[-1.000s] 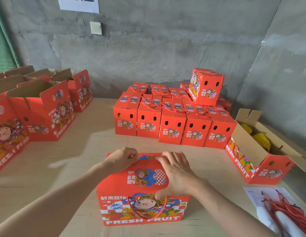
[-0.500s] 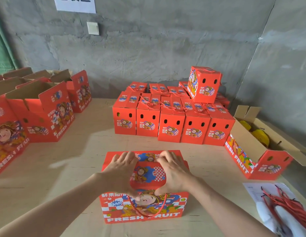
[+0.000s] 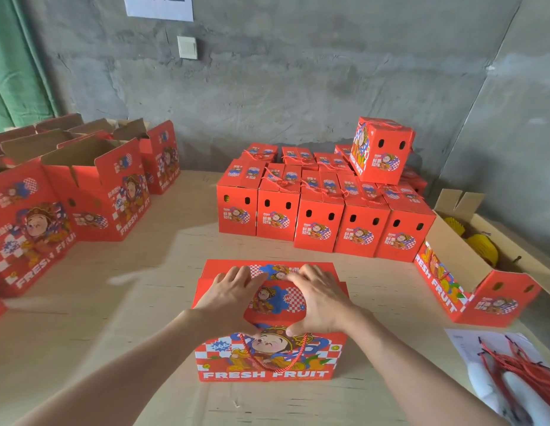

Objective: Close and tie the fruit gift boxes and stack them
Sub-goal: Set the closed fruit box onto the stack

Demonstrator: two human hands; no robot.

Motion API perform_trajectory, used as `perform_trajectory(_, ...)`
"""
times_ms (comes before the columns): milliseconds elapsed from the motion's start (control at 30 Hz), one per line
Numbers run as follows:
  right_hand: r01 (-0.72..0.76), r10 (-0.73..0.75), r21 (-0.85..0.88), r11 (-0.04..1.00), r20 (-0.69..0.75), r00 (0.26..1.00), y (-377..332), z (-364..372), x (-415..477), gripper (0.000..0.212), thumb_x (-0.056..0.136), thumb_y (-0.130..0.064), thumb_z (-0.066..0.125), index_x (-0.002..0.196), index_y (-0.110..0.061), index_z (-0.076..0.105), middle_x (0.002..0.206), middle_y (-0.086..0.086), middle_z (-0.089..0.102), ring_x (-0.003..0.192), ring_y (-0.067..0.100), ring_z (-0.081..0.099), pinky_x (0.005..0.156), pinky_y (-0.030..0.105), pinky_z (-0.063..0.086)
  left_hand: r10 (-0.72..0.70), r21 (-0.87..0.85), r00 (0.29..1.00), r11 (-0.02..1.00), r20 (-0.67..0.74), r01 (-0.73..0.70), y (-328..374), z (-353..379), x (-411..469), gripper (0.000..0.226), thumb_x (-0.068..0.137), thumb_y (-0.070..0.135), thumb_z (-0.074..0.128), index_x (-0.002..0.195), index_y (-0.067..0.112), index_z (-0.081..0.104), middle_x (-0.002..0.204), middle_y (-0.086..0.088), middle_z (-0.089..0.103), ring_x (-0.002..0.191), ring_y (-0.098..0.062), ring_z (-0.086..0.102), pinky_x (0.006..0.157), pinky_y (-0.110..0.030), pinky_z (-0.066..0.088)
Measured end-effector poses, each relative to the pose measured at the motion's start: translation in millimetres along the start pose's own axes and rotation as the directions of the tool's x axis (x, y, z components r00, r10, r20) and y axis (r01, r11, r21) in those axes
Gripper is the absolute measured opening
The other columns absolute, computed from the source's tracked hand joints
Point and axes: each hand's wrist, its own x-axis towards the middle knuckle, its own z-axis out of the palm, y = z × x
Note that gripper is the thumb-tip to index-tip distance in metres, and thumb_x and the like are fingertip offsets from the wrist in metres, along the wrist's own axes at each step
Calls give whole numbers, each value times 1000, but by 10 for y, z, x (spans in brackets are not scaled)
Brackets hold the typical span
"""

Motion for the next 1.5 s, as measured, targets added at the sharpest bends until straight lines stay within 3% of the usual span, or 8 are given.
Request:
perform_trajectory(533,-26,27,21,999,-31,999,40,85,-28,105,62,-68,70,148,-31,21,127,-5,29,118,15,28,103,34,27,-56,-109,994,993,-92,46,-4,97,-91,104,68,73,61,150,35,10,134,0,31,121,-19,29,109,-32,22)
perform_trajectory(667,-13,13,51,999,0,1000,39,59,-38,107,61,-84,57,147,-33,22,127,-6,30,119,13,27,105,36,25,-72,-110,986,992,-152,56,16,135,-140,102,67,75,58,150,34,15,135,0,35,122,-21,33,109,-33,21)
perform_trajectory(733,-51,49,126,991,13,999,19,18,-23,96,66,-88,43,145,-34,30,122,-7,33,118,12,29,103,36,26,-61,-92,984,995,-167,46,20,122,-146,103,67,76,58,150,32,16,133,-2,38,122,-23,35,109,-34,23)
perform_trajectory(900,-191,202,73,979,-202,958,-209,86,102,41,97,-55,31,121,-30,53,105,-5,45,106,17,42,89,35,32,-21,-78,980,997,-196,6,29,87,-163,103,66,73,63,149,24,28,127,-7,47,117,-28,44,107,-37,31)
perform_trajectory(1000,-228,239,71,971,-290,927,-298,167,132,35,99,-46,34,106,-23,58,101,-4,52,100,20,45,83,35,34,10,-38,972,999,-235,-19,27,75,-183,105,58,75,68,142,18,43,117,-6,56,108,-26,54,100,-35,41)
perform_trajectory(1100,-191,203,68,979,-368,907,-299,205,119,33,100,-42,37,98,-18,60,97,-2,56,93,21,49,79,36,36,37,49,941,999,-335,-22,44,69,-193,105,37,81,72,116,12,67,94,-1,66,83,-19,66,77,-30,55)
perform_trajectory(1300,-190,214,99,977,-414,885,-309,216,115,29,100,-37,38,97,-17,60,92,-1,59,89,23,51,76,36,37,-59,-118,985,992,-165,40,-25,109,-155,108,59,81,60,146,23,31,126,-2,45,116,-22,44,106,-32,31)
perform_trajectory(1500,-222,244,102,970,-373,895,-290,216,123,36,101,-42,31,100,-19,59,97,-2,55,93,20,46,81,34,34,-179,-41,967,984,-183,175,-86,158,-229,110,50,101,7,144,46,14,125,7,36,119,-17,33,110,-39,18)
